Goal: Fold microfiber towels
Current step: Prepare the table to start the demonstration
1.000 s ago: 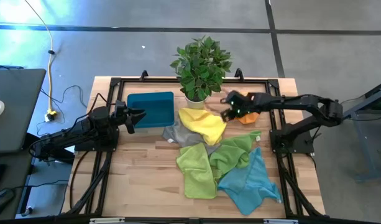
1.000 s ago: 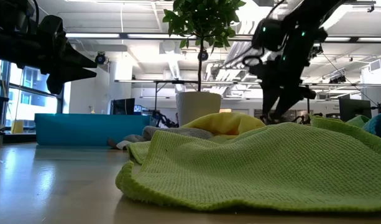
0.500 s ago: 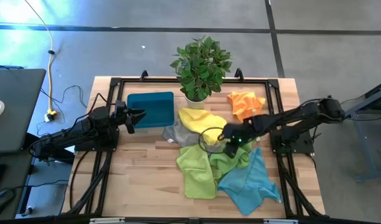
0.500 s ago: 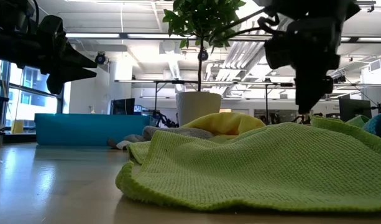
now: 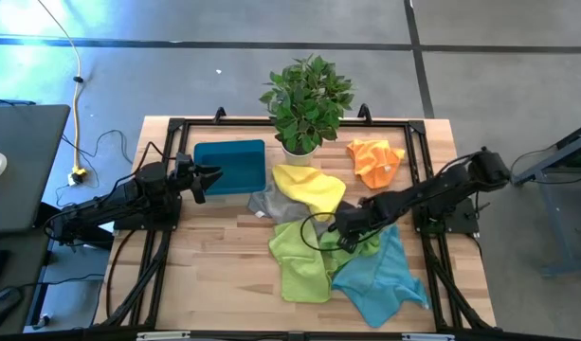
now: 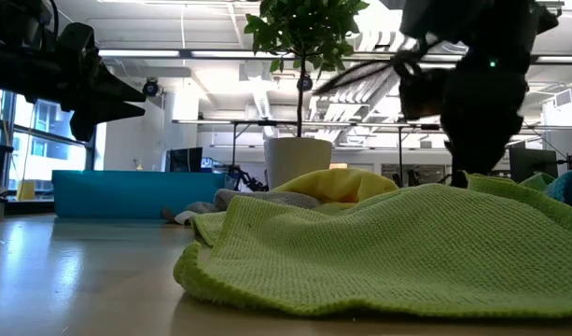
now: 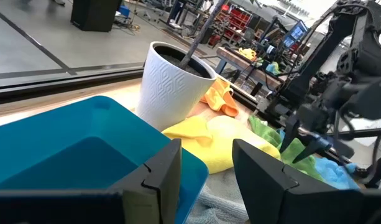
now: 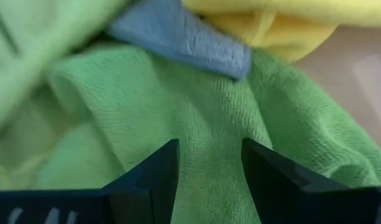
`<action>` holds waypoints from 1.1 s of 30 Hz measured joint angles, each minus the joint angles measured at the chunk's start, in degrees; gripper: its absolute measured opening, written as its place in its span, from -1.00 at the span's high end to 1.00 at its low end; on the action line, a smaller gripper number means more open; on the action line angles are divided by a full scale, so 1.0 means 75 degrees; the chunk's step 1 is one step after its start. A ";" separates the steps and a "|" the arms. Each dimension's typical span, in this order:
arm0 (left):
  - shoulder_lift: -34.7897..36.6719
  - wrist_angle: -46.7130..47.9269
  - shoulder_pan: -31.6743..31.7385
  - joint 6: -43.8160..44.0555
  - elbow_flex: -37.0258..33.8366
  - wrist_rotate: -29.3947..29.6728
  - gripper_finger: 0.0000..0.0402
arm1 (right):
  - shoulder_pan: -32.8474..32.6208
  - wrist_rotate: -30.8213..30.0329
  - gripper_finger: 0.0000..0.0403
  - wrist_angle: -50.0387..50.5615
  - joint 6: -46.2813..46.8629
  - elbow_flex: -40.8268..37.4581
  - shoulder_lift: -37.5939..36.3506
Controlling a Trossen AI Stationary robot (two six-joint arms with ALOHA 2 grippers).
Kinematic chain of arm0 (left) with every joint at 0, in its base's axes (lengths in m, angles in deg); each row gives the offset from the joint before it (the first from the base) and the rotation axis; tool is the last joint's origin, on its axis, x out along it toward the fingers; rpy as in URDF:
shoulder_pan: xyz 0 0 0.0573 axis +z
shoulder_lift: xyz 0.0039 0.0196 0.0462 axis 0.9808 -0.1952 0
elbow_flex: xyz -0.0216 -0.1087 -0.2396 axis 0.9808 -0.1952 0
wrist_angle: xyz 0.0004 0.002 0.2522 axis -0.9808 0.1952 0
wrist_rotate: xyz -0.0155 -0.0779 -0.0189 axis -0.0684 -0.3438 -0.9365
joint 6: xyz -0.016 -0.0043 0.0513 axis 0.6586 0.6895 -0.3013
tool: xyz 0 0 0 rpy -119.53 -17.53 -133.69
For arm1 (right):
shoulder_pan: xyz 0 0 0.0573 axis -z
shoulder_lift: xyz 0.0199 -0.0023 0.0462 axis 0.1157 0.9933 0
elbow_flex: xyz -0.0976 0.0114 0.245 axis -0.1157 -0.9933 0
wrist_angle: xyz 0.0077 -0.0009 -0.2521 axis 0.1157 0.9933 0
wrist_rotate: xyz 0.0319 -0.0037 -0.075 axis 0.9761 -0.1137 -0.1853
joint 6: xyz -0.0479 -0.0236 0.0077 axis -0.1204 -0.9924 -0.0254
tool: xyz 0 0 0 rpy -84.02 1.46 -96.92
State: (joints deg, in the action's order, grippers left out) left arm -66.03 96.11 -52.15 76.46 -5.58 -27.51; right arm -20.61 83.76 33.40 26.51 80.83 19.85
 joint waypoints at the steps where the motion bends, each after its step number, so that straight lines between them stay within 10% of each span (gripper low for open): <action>1: 0.0000 0.0000 0.0000 0.0000 0.0000 -0.0003 0.34 | 0.0002 0.0000 0.18 0.0029 -0.0017 0.0000 0.0115; 17: 0.0003 0.0000 0.0000 0.0000 0.0000 -0.0003 0.34 | 0.0343 -0.1699 0.18 0.2907 -0.0593 -0.0017 0.0733; 33: 0.0001 0.0002 0.0001 0.0000 -0.0001 -0.0001 0.34 | 0.0795 -0.2799 0.18 0.5003 0.1415 0.0688 0.0149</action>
State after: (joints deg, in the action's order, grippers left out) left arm -66.02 96.12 -52.15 76.46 -5.59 -27.52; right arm -14.65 62.77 70.93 37.12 85.99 20.97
